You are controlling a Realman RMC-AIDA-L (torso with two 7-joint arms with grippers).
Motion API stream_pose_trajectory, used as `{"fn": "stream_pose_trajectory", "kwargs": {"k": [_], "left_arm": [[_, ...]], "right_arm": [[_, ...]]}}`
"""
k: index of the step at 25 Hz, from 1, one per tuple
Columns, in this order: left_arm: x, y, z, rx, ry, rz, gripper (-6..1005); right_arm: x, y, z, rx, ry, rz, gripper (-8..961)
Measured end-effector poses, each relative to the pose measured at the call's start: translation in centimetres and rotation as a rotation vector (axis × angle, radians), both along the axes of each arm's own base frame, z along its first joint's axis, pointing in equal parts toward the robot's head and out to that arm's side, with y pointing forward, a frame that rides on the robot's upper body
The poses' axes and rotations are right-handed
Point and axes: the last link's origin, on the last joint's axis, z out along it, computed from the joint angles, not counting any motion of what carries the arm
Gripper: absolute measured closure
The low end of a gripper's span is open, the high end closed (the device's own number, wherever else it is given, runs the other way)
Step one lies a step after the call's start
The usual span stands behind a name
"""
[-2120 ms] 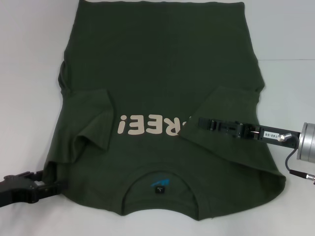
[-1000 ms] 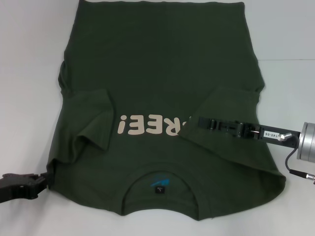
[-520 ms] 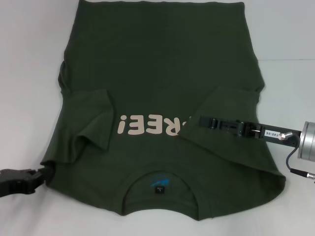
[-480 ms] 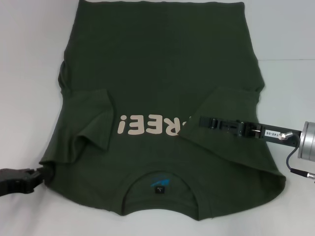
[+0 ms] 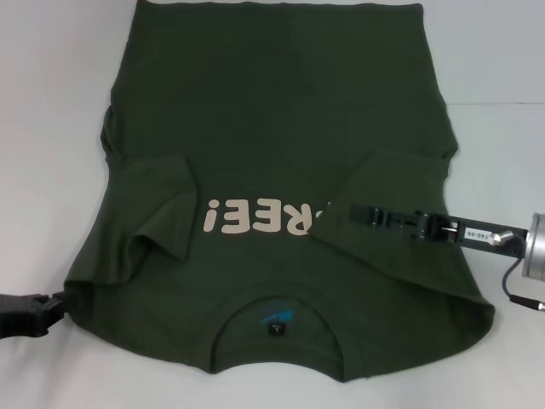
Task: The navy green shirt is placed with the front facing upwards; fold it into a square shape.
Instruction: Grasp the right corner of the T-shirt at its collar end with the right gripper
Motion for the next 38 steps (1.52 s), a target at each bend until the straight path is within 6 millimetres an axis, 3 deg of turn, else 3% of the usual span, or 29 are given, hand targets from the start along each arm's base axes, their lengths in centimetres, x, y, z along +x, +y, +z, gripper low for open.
{"fn": "stream_pose_trajectory", "kwargs": {"k": [8, 19, 27, 38], "left_arm": [[-0.3, -0.6, 0.8, 0.017, 0.021, 0.016, 970], [-0.2, -0.8, 0.7, 0.005, 0.013, 0.008, 971], [0.1, -0.6, 0.6, -0.002, 0.012, -0.006, 971], [0.1, -0.5, 0.6, -0.003, 0.012, -0.008, 971]], "right_arm": [[2.6, -1.2, 2.4, -0.055, -0.022, -0.075, 26], [7.4, -4.9, 7.1, -0.115, -0.006, -0.239, 26], [9.1, -6.3, 7.1, -0.185, -0.060, -0.326, 26], [10.0, -5.7, 6.6, -0.163, -0.097, -0.403, 26]]}}
